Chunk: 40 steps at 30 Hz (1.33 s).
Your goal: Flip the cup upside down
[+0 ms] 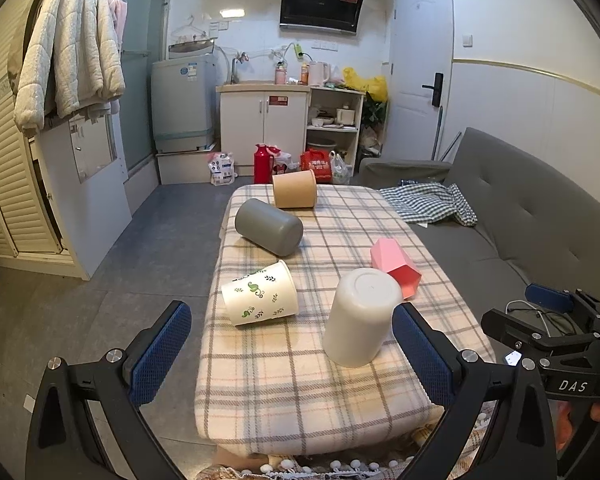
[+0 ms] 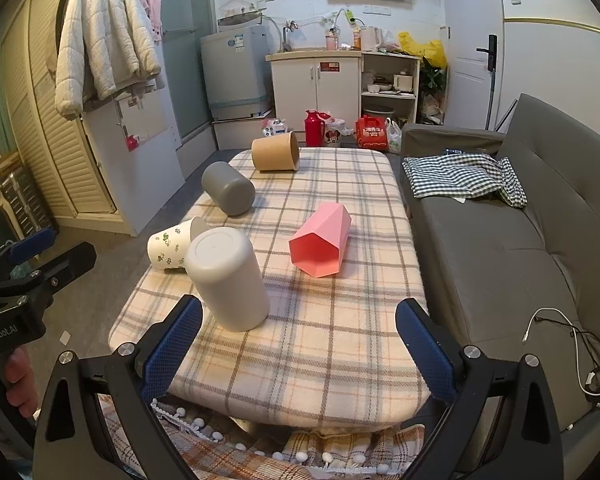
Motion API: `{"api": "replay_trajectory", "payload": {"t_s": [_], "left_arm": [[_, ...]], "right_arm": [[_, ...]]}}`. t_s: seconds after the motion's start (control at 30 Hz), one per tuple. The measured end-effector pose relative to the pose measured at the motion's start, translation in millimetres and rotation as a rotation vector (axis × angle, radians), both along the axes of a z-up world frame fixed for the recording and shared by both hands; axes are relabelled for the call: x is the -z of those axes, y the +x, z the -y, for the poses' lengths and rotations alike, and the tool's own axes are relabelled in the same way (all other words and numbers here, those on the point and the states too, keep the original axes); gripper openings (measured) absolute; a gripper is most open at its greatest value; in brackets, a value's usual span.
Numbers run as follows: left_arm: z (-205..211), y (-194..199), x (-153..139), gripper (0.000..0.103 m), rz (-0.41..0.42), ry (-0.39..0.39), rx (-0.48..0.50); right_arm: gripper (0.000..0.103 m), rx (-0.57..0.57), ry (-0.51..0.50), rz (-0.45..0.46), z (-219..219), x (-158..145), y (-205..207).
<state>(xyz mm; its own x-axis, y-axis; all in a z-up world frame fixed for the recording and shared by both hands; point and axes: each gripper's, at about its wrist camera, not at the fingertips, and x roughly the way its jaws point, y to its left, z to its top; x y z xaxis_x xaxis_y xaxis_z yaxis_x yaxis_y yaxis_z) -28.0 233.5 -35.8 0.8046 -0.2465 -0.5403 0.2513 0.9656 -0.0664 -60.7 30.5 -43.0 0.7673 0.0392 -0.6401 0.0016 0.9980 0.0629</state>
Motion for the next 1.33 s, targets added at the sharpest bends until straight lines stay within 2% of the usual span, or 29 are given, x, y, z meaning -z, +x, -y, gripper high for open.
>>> {"api": "replay_trajectory", "payload": {"t_s": [1.33], "left_arm": [[1.7, -4.7, 2.8, 0.103, -0.002, -0.004, 0.005]], "right_arm": [[0.098, -0.002, -0.002, -0.012, 0.9, 7.1, -1.9]]}}
